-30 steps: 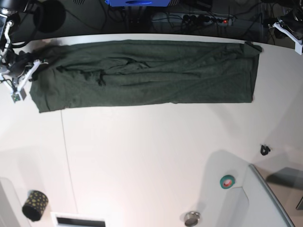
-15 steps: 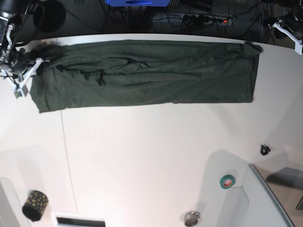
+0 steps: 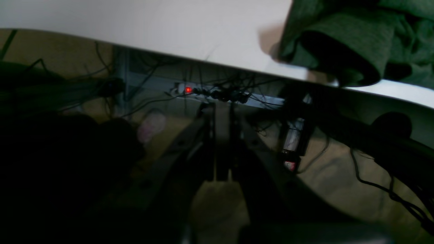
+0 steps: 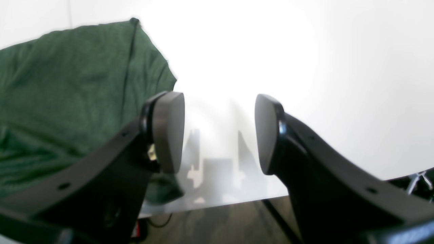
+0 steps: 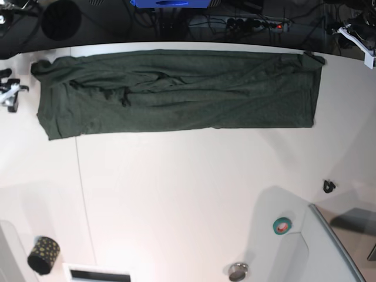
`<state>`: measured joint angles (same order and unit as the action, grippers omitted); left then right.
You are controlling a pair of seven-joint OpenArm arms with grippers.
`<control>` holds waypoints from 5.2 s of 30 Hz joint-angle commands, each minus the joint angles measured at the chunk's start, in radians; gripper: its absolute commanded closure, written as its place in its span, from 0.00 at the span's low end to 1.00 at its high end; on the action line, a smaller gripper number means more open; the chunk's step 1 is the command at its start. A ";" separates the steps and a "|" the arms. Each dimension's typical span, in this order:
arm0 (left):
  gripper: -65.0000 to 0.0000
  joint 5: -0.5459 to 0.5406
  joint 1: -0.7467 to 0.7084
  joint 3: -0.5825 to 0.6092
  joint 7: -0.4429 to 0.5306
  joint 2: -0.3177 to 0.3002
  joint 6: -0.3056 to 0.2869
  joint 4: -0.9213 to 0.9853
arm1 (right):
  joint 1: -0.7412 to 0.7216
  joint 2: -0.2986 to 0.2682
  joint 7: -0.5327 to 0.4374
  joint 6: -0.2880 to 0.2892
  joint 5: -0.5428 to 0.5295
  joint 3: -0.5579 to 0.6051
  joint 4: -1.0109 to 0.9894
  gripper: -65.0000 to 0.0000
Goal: Layout the t-shirt on the table in an organized manner, then fold the t-shirt properly
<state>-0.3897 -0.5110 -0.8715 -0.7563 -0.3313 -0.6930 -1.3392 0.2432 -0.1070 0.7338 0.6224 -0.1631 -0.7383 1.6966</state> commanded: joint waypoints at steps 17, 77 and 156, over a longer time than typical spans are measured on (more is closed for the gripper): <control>0.00 -0.018 0.239 -0.193 -0.147 0.045 -0.005 0.056 | 0.031 0.017 -0.021 0.076 -0.011 0.000 -0.086 0.53; 0.62 -0.015 0.021 -0.018 0.044 0.231 -0.005 -0.159 | 0.152 0.060 -0.024 0.076 -0.011 0.171 0.027 0.53; 1.00 -0.016 0.190 0.010 0.040 0.223 -0.005 -0.087 | 0.147 0.045 -0.024 0.076 -0.011 0.171 0.000 0.53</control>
<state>-0.3935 -0.3206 -0.8566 -0.7292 -0.0921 -0.6895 -1.4132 0.3916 -0.0502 0.7250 0.6968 -0.1646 -0.5629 1.6817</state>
